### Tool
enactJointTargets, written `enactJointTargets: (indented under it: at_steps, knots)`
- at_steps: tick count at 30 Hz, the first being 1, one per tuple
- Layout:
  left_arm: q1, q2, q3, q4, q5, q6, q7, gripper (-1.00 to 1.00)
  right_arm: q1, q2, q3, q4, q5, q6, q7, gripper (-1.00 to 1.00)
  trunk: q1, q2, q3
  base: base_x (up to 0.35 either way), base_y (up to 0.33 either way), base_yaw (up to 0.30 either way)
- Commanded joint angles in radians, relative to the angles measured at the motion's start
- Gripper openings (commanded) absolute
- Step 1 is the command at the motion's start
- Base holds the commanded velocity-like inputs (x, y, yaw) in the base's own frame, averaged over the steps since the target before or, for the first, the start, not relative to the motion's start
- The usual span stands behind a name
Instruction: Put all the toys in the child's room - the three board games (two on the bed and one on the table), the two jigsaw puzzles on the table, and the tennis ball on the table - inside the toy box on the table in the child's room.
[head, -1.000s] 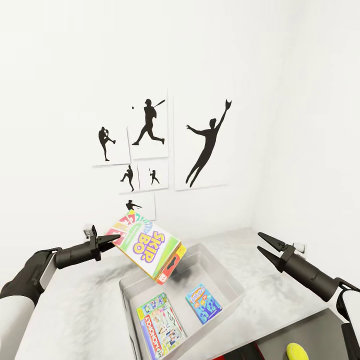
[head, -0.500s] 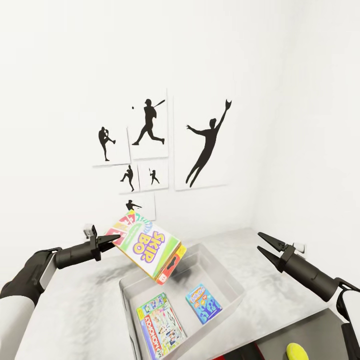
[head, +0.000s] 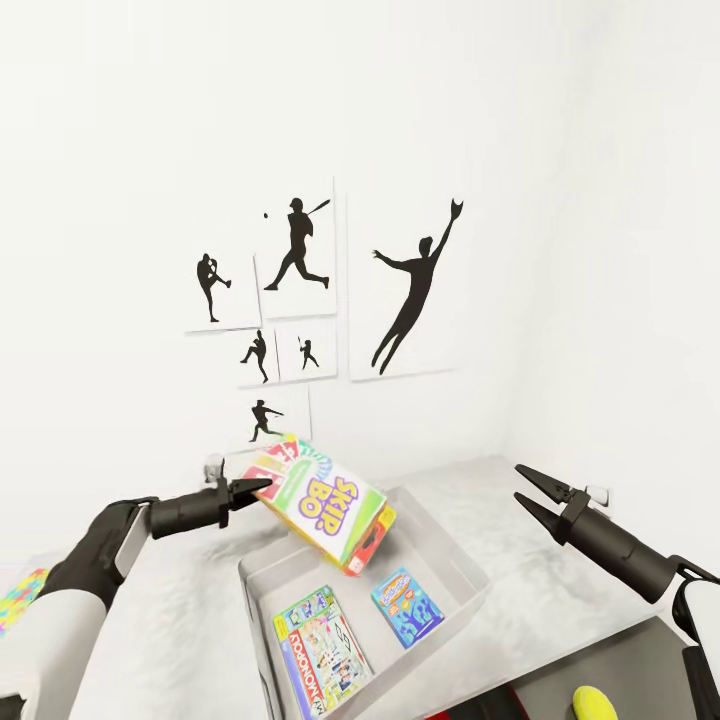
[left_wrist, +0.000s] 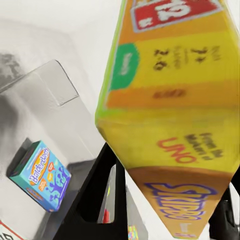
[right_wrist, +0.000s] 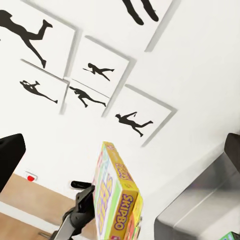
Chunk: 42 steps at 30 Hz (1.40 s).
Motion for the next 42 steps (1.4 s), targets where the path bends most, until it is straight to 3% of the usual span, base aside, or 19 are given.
enactJointTargets:
  at_steps: [1,4,12,16,20,27,42]
  knots:
    - [0.000,-0.017,0.002,-0.001,0.005,0.008,0.028,-1.00,-0.001,0.000,-0.002,0.000,0.010,0.004,0.010,1.00,0.000,-0.001,0.000,0.000,0.000,0.000]
    - [0.000,-0.060,0.005,-0.006,0.006,0.008,0.101,-1.00,-0.001,-0.001,-0.002,0.001,0.010,0.004,0.011,1.00,0.000,-0.001,0.000,0.000,0.000,0.000]
    - [0.028,-0.107,0.022,-0.024,0.022,0.026,0.160,-1.00,-0.001,0.010,0.014,0.005,0.014,-0.013,0.009,1.00,0.000,-0.001,0.000,0.000,0.000,0.000]
    - [0.051,-0.089,-0.003,-0.001,-0.017,0.016,0.139,-1.00,-0.001,0.029,0.007,0.005,0.014,-0.006,0.007,1.00,0.000,-0.001,0.000,0.000,0.000,0.000]
    - [0.074,-0.085,-0.029,0.023,-0.024,0.014,0.118,-1.00,-0.001,0.032,0.005,0.005,0.014,-0.005,0.007,1.00,0.000,-0.001,0.000,0.000,0.000,0.000]
    - [0.112,-0.084,-0.028,0.063,-0.023,0.015,0.113,-1.00,-0.001,0.032,0.005,0.005,0.014,-0.005,0.007,1.00,0.000,-0.001,0.000,0.000,0.000,0.000]
    - [0.119,-0.084,-0.024,0.151,-0.017,0.036,0.104,-1.00,-0.001,0.034,0.005,0.005,0.014,-0.005,0.007,1.00,0.000,-0.001,0.000,0.000,0.000,0.000]
